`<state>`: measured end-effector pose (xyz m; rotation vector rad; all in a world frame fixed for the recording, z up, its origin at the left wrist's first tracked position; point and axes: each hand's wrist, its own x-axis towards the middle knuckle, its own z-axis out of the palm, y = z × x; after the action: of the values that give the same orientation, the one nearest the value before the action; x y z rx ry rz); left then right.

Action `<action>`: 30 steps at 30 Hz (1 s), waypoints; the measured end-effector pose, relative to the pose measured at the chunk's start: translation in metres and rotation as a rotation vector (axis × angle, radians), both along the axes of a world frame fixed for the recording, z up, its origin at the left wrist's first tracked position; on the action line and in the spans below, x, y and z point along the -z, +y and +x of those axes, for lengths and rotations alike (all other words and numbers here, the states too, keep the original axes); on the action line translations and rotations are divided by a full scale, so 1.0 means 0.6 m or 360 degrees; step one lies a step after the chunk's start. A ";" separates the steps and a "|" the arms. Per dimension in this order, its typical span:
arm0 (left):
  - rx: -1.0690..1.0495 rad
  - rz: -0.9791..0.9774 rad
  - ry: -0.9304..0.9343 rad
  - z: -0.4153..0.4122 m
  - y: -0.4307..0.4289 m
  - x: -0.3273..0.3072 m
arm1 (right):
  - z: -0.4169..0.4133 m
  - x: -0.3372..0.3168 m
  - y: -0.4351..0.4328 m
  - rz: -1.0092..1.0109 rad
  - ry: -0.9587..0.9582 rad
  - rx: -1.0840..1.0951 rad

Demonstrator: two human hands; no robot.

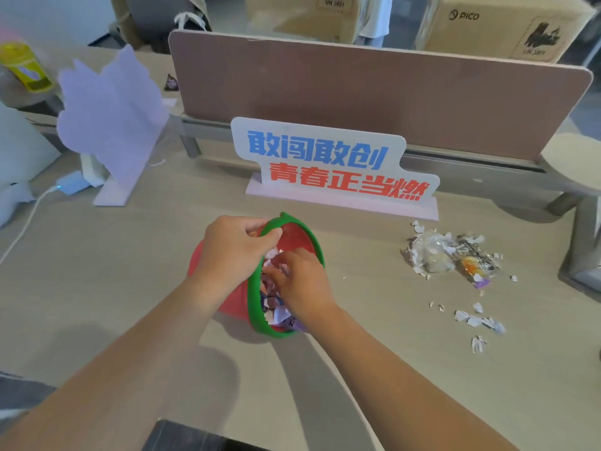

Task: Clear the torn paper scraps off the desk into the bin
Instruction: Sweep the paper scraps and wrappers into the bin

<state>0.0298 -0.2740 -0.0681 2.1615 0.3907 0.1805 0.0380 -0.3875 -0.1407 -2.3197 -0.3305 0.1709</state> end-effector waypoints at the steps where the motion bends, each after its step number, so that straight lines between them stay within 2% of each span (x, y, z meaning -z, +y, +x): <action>1: 0.0010 -0.0014 -0.0001 0.000 0.001 0.000 | 0.001 0.000 -0.005 0.0010 -0.0042 0.0048; 5: 0.0040 -0.0041 -0.0014 -0.001 0.003 0.000 | 0.008 -0.012 -0.023 0.0077 0.0035 0.0101; 9: 0.0047 -0.0025 -0.0008 0.000 0.006 -0.002 | 0.000 -0.026 -0.029 0.0115 0.0047 -0.0424; 10: 0.0049 -0.0027 -0.0005 0.000 0.008 -0.003 | 0.001 -0.023 -0.038 0.0144 0.0014 -0.0388; 12: 0.0046 -0.0032 0.0004 -0.001 0.013 -0.005 | 0.009 -0.008 -0.071 0.0247 0.0028 0.0068; 14: 0.0029 -0.0037 0.0003 -0.002 0.020 -0.007 | 0.029 0.034 -0.115 0.0111 0.0121 0.0547; 15: 0.0027 -0.0047 -0.0002 -0.003 0.022 -0.008 | 0.039 0.058 -0.137 -0.0050 0.0230 0.0647; 17: 0.0030 -0.0081 -0.0015 -0.001 0.026 -0.009 | 0.052 0.097 -0.163 -0.0304 0.0426 0.0590; 19: 0.0035 -0.0100 -0.0014 0.000 0.029 -0.007 | 0.056 0.122 -0.170 -0.0387 0.0514 0.0404; 21: 0.0037 -0.0128 0.0001 0.001 0.032 -0.006 | 0.059 0.138 -0.172 -0.0410 0.0488 0.0298; 28: 0.0025 -0.0206 -0.0001 0.006 0.044 -0.006 | 0.064 0.160 -0.164 -0.0457 0.0423 0.0371; 30: 0.0032 -0.0226 -0.0001 0.005 0.046 -0.007 | 0.064 0.159 -0.162 -0.0356 0.0417 0.0450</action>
<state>0.0331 -0.2465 -0.0637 2.0247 0.3705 0.1379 0.0762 -0.4845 -0.2359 -2.4950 0.1555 0.3820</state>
